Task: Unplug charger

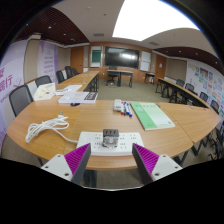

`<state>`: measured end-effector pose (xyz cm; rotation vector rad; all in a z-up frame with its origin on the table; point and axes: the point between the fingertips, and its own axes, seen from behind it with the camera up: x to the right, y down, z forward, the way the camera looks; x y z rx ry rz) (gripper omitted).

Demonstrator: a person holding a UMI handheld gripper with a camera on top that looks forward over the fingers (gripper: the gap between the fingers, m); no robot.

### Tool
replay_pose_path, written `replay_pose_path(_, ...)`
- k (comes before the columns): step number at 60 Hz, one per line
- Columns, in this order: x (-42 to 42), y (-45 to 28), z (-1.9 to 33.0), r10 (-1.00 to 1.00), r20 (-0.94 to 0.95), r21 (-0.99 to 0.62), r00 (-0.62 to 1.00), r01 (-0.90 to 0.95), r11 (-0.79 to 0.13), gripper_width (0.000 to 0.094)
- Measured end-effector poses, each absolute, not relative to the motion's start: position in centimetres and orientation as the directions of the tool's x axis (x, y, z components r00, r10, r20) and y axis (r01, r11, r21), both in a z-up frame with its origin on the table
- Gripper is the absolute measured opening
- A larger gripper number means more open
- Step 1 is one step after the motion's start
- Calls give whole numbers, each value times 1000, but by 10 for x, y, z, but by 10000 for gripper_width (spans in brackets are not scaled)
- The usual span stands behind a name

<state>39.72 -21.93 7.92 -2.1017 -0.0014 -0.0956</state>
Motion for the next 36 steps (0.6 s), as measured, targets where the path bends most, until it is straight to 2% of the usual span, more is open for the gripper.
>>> replay_pose_path(4, 401, -184, 71, -43, 55, -871, 998, 27, -491, 834)
replay_pose_path(11, 400, -146, 51, -33, 71, -869, 997, 46, -493, 686)
replay_pose_path(14, 403, -133, 40, -29, 74, -865, 997, 50, -499, 551)
replay_pose_path(16, 405, -130, 34, -24, 73, -858, 997, 51, -512, 378)
replay_pose_path(20, 402, -129, 34, -32, 41, -867, 999, 19, -498, 353)
replay_pose_path(29, 400, -130, 34, -17, 42, -858, 999, 28, -512, 232)
replay_pose_path(36, 400, -131, 35, -30, 50, -831, 998, 25, -556, 201)
